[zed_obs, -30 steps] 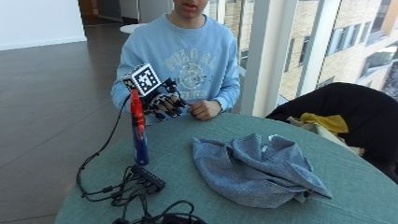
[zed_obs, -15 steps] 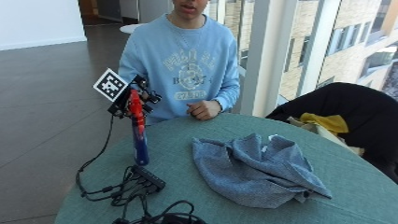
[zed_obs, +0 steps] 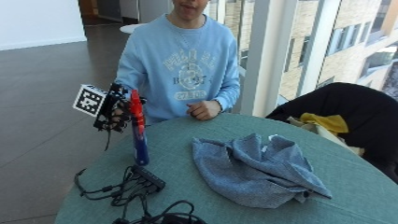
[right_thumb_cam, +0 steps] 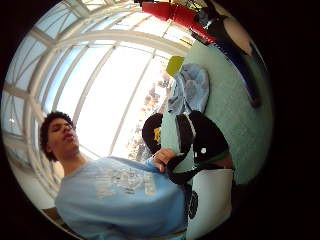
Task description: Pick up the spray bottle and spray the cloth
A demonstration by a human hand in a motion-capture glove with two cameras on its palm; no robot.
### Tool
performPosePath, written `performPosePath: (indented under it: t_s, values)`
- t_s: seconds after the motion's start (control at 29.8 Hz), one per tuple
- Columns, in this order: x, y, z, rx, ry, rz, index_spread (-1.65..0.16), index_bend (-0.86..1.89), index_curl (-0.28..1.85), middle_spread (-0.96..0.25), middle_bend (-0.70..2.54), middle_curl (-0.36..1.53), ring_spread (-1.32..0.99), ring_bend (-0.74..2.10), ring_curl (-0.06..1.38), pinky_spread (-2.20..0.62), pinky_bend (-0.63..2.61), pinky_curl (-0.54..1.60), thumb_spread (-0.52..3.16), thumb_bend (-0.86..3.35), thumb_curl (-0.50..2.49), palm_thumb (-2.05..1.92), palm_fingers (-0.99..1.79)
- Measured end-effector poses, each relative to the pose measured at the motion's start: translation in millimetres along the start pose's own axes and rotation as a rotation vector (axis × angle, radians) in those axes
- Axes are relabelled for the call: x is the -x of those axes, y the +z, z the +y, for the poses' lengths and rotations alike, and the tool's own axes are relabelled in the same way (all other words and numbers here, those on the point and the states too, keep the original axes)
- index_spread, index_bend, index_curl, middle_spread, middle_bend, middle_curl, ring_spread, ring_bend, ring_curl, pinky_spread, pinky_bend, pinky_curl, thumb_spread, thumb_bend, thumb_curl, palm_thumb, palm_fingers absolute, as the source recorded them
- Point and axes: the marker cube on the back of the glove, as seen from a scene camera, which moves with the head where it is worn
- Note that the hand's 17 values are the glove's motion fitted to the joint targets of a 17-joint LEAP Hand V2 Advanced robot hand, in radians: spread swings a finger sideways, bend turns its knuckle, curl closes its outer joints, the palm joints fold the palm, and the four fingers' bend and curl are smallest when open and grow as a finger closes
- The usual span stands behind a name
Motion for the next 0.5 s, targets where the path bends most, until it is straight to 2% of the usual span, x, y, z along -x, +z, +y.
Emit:
performPosePath:
  t_s: [0.5]
  values:
    - [-17, 23, -56, -0.008, 0.069, -0.17, -0.37, 0.11, 0.27, -0.08, 0.22, 0.39, -0.03, 0.26, 0.32, 0.2, 0.23, 0.35, 1.13, -0.02, 0.38, 0.76, 0.67]
